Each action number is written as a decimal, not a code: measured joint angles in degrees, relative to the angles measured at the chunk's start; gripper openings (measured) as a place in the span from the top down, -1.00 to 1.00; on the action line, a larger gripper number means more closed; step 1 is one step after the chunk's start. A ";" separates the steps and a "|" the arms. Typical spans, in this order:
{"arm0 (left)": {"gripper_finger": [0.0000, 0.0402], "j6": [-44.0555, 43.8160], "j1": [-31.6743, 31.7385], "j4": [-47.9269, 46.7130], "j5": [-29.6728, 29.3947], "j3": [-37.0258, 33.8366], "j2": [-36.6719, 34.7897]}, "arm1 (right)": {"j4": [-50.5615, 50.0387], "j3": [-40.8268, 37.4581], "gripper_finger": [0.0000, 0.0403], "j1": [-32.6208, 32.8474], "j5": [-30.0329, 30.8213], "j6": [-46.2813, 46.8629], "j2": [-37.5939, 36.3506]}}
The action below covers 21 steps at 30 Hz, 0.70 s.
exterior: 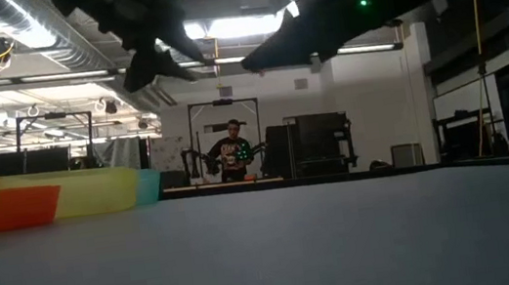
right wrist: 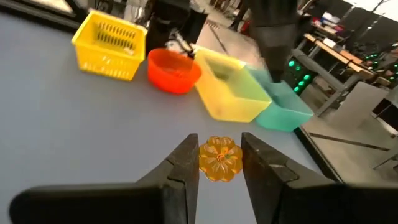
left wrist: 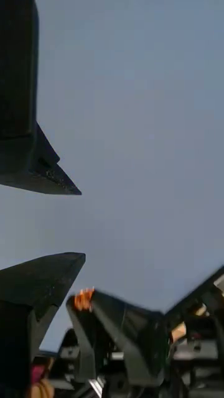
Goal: Sort Halloween decoration
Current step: Put the orange pumpkin toy into the orange bin
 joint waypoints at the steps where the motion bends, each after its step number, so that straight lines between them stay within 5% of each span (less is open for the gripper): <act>1: 0.28 -1.20 -1.18 0.68 -1.02 0.00 0.00 | 0.74 0.00 0.50 -0.33 -0.06 -0.01 0.00; 21: 0.28 -10.13 -11.92 13.15 -13.07 0.04 0.00 | 9.84 3.65 0.50 -3.23 -4.69 -2.20 -0.04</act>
